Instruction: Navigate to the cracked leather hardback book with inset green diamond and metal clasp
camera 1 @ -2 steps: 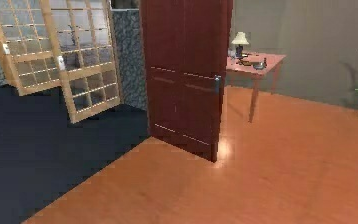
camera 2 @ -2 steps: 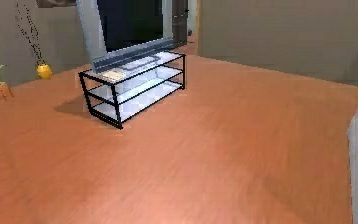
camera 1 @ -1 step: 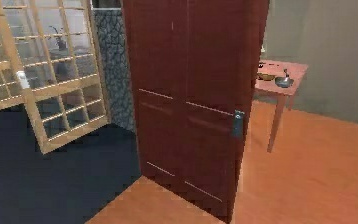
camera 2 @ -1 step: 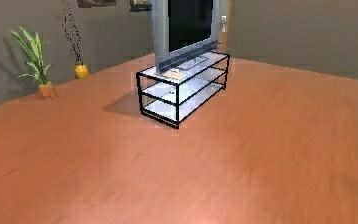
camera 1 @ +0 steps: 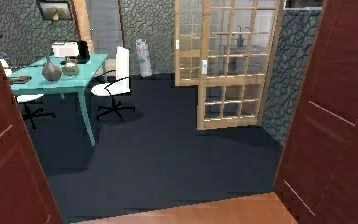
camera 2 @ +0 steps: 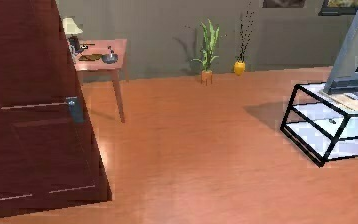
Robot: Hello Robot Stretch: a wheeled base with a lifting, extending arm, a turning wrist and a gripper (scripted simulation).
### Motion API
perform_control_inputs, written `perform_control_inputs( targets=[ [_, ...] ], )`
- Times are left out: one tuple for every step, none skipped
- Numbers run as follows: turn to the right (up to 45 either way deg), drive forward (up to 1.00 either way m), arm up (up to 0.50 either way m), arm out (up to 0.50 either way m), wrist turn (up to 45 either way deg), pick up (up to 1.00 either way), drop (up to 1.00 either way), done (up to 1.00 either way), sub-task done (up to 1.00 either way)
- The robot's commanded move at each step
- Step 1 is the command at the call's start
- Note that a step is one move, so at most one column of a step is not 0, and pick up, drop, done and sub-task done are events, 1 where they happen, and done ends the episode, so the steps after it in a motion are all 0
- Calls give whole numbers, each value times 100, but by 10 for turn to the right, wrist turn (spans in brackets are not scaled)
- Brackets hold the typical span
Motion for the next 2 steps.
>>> perform_control_inputs(
  targets=[
    [-90,0,0,0,0,0,0,0,0],
    [0,50,0,0,0,0,0,0,0]
  ],
)
